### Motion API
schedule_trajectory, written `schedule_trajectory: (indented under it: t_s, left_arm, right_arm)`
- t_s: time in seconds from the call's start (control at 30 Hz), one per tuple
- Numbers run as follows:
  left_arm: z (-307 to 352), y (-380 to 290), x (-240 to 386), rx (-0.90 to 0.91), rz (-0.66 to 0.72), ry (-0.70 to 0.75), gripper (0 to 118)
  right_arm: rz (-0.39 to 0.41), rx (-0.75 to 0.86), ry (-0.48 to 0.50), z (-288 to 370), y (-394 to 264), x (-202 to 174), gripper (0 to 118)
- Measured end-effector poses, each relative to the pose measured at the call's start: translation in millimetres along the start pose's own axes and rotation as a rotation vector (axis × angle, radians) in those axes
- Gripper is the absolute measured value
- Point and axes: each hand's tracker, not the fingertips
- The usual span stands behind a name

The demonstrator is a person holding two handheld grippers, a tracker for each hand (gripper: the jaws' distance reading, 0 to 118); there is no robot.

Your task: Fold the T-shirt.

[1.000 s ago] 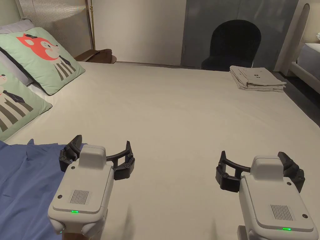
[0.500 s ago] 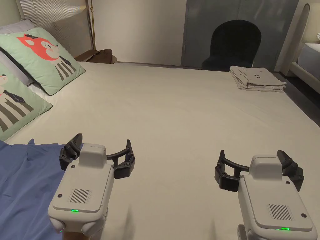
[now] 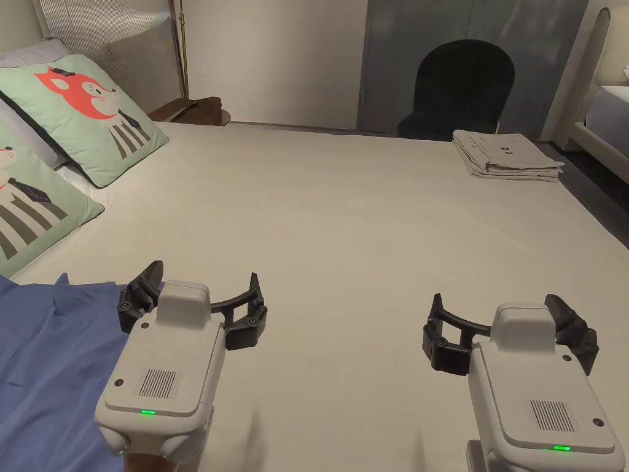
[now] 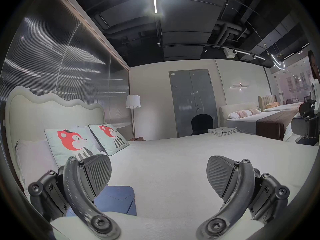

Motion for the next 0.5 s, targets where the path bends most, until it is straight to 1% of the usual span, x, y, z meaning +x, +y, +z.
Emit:
schedule_trajectory:
  t_s: [0.5]
  left_arm:
    - [-1.0,0.3,0.5,0.0,-0.001,0.0,110]
  right_arm:
    - [-0.004,0.003,-0.011,0.3,-0.4,1.4,117]
